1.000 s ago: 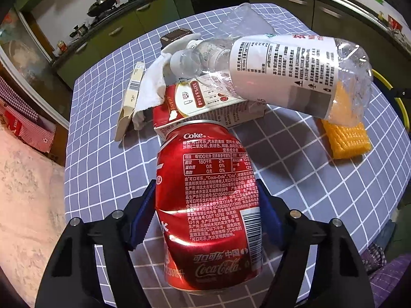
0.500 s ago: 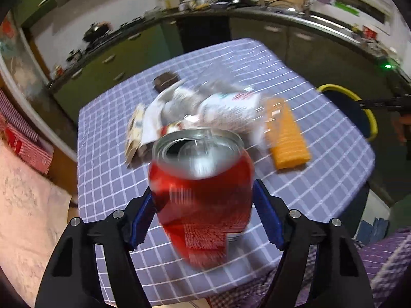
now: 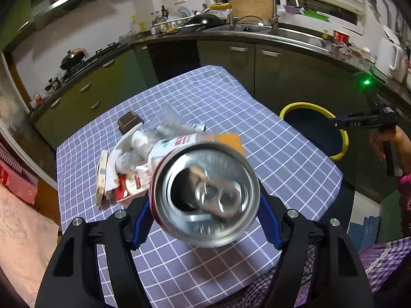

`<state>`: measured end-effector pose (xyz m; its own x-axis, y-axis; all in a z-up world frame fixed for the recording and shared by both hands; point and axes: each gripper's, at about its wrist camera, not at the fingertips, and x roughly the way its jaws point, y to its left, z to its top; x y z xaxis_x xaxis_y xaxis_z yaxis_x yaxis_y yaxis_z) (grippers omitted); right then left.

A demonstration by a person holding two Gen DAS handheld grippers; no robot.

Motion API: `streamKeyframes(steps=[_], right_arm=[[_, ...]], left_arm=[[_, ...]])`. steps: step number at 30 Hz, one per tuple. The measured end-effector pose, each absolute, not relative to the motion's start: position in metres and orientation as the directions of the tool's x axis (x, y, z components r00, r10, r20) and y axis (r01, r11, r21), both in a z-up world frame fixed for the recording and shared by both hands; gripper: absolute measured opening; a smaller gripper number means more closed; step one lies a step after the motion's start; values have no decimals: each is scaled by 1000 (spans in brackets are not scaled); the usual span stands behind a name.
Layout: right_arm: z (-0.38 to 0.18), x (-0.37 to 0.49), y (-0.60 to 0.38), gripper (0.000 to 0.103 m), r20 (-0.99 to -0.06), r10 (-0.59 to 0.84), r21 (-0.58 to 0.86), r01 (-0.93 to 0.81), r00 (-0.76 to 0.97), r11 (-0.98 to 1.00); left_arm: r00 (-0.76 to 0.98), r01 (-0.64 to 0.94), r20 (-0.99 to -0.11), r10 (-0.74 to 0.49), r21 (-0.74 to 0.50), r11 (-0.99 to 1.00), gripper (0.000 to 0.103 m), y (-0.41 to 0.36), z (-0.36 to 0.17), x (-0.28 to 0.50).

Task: Collect trash
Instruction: 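Carry the can over the bin and release it from the left gripper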

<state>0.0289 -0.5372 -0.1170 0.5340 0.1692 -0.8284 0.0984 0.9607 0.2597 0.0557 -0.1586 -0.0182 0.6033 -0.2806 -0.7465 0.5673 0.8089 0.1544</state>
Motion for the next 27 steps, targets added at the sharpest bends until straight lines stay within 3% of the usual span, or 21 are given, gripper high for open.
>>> streamKeyframes(steps=[14, 22, 27], right_arm=[[-110, 6, -559, 36, -794, 168, 291, 122, 585, 949], [-98, -25, -585, 36, -775, 118, 286, 178, 620, 942], [-95, -43, -600, 36, -766, 94, 293, 215, 636, 932]], left_arm=[[591, 663, -714, -376, 163, 731, 70, -213, 6, 51], [451, 803, -720, -527, 69, 592, 70, -310, -4, 68], [365, 849, -748, -555, 22, 528, 70, -382, -34, 84]])
